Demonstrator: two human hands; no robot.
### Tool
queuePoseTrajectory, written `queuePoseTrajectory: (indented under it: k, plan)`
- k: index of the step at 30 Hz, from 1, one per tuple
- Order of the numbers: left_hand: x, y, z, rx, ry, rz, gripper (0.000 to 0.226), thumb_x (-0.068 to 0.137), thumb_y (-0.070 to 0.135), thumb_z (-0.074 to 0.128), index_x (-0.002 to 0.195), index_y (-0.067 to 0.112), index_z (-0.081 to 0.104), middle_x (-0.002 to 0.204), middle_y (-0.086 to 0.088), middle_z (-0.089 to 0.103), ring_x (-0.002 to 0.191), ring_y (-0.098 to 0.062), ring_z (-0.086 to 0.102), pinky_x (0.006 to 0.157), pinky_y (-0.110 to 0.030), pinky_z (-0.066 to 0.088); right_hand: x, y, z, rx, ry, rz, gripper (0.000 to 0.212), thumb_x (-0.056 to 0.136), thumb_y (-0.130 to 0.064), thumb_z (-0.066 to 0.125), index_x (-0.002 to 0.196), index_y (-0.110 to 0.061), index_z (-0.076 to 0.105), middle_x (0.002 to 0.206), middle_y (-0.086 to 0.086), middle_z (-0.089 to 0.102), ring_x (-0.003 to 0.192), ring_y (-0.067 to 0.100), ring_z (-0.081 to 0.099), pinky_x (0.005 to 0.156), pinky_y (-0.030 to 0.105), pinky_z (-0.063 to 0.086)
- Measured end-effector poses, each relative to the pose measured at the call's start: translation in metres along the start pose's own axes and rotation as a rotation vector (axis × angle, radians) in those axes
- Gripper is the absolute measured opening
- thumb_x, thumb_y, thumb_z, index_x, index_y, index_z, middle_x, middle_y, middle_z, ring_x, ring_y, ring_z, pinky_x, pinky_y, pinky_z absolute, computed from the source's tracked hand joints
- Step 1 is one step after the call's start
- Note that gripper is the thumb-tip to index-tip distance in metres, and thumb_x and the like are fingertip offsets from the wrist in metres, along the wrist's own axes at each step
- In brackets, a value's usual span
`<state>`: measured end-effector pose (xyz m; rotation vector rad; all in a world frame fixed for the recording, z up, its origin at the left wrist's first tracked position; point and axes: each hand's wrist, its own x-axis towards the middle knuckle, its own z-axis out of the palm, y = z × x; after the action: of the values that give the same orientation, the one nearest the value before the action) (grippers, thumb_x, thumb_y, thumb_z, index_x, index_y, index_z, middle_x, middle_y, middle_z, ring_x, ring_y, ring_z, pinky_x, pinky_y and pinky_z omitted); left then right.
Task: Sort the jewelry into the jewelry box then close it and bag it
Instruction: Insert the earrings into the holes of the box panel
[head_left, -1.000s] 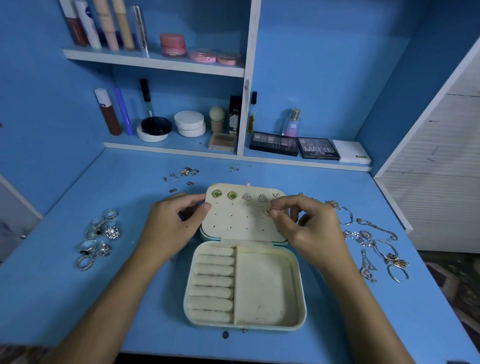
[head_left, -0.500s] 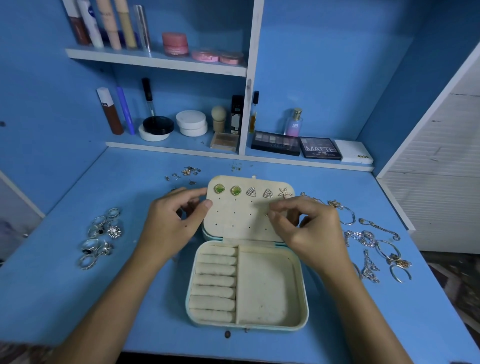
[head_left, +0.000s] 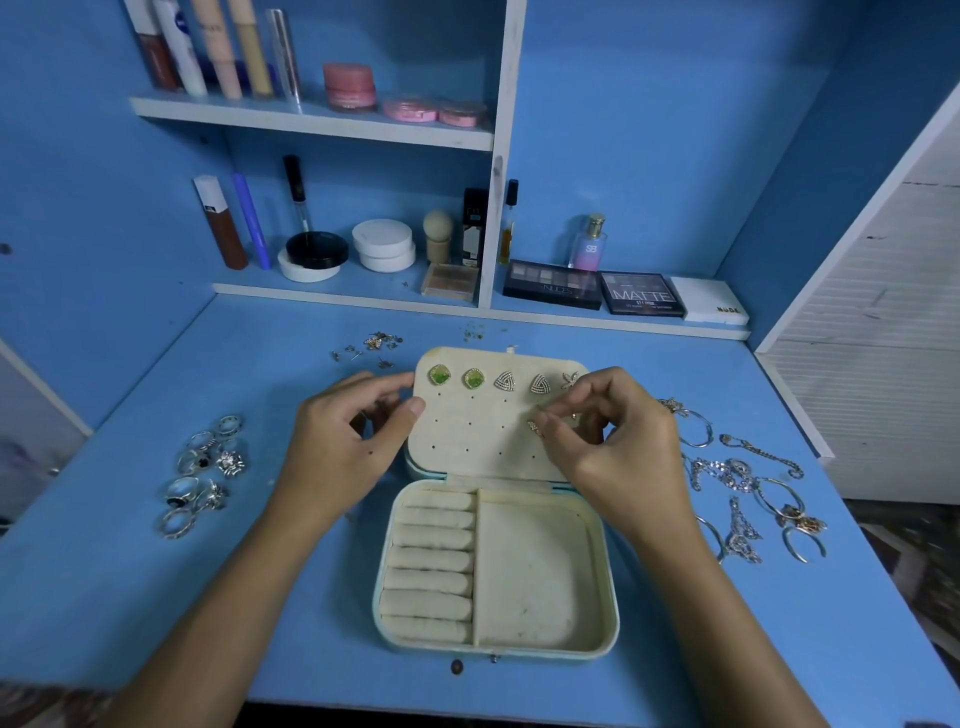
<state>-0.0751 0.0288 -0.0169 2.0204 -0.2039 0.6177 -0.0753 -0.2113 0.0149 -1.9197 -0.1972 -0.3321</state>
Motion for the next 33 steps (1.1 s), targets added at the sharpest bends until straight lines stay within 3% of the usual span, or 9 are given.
queuePoseTrajectory:
  k: [6, 12, 17, 19, 22, 26, 29, 33]
  plan:
    - [0.0, -0.001, 0.0, -0.012, 0.003, 0.012, 0.036, 0.084, 0.041, 0.063, 0.11, 0.019, 0.075, 0.076, 0.006, 0.059, 0.069, -0.012, 0.055, 0.065, -0.015, 0.043, 0.002, 0.003, 0.003, -0.029, 0.037, -0.023, 0.023, 0.077, -0.015, 0.083, 0.081, -0.02, 0.061, 0.078, -0.012, 0.069, 0.054, 0.017, 0.05, 0.06, 0.033, 0.048]
    - [0.0, -0.002, 0.001, -0.016, 0.003, 0.022, 0.032, 0.085, 0.04, 0.063, 0.11, 0.024, 0.074, 0.075, 0.007, 0.057, 0.067, -0.012, 0.053, 0.063, -0.016, 0.043, 0.004, 0.004, 0.006, -0.062, 0.058, -0.034, 0.021, 0.078, -0.014, 0.082, 0.08, -0.018, 0.062, 0.062, -0.022, 0.062, 0.052, 0.011, 0.05, 0.058, 0.014, 0.041]
    - [0.0, -0.001, 0.001, -0.018, -0.002, 0.028, 0.029, 0.085, 0.039, 0.063, 0.11, 0.027, 0.072, 0.076, 0.007, 0.057, 0.067, -0.012, 0.053, 0.062, -0.016, 0.043, 0.004, 0.006, 0.01, -0.102, 0.096, -0.077, 0.019, 0.078, -0.012, 0.082, 0.078, -0.019, 0.064, 0.064, -0.013, 0.063, 0.053, 0.01, 0.054, 0.058, 0.014, 0.041]
    - [0.0, -0.001, 0.001, -0.023, -0.001, 0.026, 0.03, 0.085, 0.038, 0.064, 0.111, 0.025, 0.073, 0.076, 0.008, 0.057, 0.067, -0.011, 0.053, 0.062, -0.015, 0.043, 0.004, 0.006, 0.012, -0.127, 0.129, -0.108, 0.023, 0.076, -0.014, 0.083, 0.079, -0.021, 0.062, 0.071, -0.012, 0.063, 0.057, 0.006, 0.054, 0.061, 0.013, 0.039]
    - [0.0, -0.002, 0.0, -0.035, -0.006, 0.025, 0.028, 0.085, 0.037, 0.064, 0.109, 0.025, 0.072, 0.076, 0.009, 0.057, 0.067, -0.011, 0.053, 0.064, -0.015, 0.042, 0.005, 0.006, 0.011, -0.209, 0.204, -0.156, 0.036, 0.071, -0.02, 0.088, 0.093, -0.029, 0.062, 0.099, -0.007, 0.057, 0.082, -0.003, 0.051, 0.075, 0.009, 0.037]
    - [0.0, -0.001, -0.001, -0.057, -0.018, 0.012, 0.021, 0.085, 0.035, 0.066, 0.106, 0.036, 0.069, 0.079, 0.009, 0.058, 0.068, -0.01, 0.054, 0.065, -0.016, 0.044, 0.007, 0.007, 0.007, -0.198, 0.156, -0.052, 0.071, 0.07, -0.03, 0.089, 0.131, -0.037, 0.054, 0.119, -0.008, 0.043, 0.111, 0.014, 0.046, 0.097, 0.027, 0.04]
    - [0.0, -0.001, -0.001, -0.074, -0.029, -0.006, 0.021, 0.085, 0.03, 0.067, 0.104, 0.038, 0.069, 0.079, 0.01, 0.058, 0.068, -0.011, 0.053, 0.065, -0.017, 0.044, 0.01, 0.008, 0.003, -0.16, 0.091, 0.068, 0.087, 0.072, -0.035, 0.087, 0.146, -0.032, 0.043, 0.124, -0.011, 0.042, 0.107, 0.007, 0.047, 0.092, 0.018, 0.038]
    - [0.001, -0.001, -0.001, -0.091, -0.04, -0.017, 0.02, 0.083, 0.041, 0.065, 0.103, 0.043, 0.068, 0.081, 0.009, 0.059, 0.069, -0.01, 0.053, 0.064, -0.018, 0.045, 0.015, 0.01, 0.002, -0.111, 0.055, 0.151, 0.073, 0.07, -0.039, 0.087, 0.136, -0.035, 0.054, 0.122, -0.014, 0.046, 0.103, -0.006, 0.049, 0.077, 0.004, 0.04]
